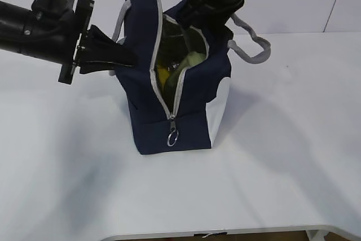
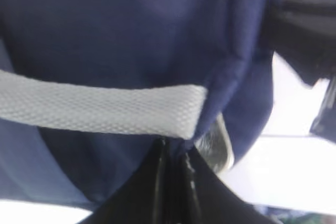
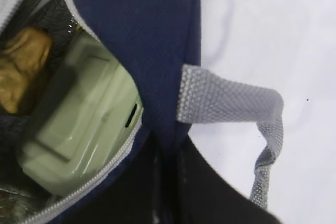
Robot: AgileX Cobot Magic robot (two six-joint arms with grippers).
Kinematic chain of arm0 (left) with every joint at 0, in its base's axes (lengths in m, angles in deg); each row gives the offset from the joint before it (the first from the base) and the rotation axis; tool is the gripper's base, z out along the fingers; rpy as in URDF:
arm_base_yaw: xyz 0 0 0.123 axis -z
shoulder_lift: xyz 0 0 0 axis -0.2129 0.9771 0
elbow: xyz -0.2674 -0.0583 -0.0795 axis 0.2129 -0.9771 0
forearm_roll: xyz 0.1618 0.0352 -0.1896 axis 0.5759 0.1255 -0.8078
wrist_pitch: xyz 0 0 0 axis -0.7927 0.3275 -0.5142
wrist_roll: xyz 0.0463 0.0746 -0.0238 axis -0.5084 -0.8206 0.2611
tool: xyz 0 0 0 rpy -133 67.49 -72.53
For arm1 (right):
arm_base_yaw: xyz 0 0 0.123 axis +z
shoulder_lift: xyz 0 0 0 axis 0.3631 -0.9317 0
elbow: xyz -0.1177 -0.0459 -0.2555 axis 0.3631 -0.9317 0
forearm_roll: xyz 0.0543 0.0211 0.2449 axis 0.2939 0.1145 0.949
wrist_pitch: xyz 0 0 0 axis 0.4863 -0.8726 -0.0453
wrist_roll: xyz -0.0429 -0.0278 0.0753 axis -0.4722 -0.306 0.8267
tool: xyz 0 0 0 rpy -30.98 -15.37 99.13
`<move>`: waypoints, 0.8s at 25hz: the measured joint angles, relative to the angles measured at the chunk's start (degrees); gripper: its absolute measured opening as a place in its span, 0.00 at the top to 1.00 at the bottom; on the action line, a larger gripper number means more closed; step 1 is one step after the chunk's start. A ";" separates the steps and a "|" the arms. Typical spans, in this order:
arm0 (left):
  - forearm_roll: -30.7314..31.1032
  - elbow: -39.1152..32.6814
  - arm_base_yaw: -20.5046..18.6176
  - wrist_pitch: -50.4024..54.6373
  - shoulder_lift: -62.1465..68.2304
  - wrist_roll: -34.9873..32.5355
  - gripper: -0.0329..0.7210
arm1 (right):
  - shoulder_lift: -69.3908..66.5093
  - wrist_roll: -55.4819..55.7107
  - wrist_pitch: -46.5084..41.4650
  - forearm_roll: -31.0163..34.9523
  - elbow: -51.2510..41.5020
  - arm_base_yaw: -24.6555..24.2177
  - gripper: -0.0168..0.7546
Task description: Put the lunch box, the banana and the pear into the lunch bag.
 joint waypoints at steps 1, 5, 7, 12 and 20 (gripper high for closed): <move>0.00 0.00 0.00 -0.10 0.00 0.04 0.98 | -0.12 0.28 0.00 -0.13 0.00 0.00 0.94; -0.09 0.87 0.00 -0.79 0.00 0.13 0.96 | -0.24 0.69 0.61 -0.59 0.00 0.00 0.84; 0.01 1.96 0.00 -2.15 0.00 0.13 0.90 | -0.24 0.78 0.75 -0.67 0.00 0.00 0.77; 0.01 5.13 0.00 -3.64 0.00 0.13 0.58 | -0.24 1.34 0.84 -1.19 0.00 0.00 0.54; 0.24 7.08 0.00 -2.64 0.00 0.13 0.48 | 1.13 2.23 0.98 -1.19 0.00 0.00 0.44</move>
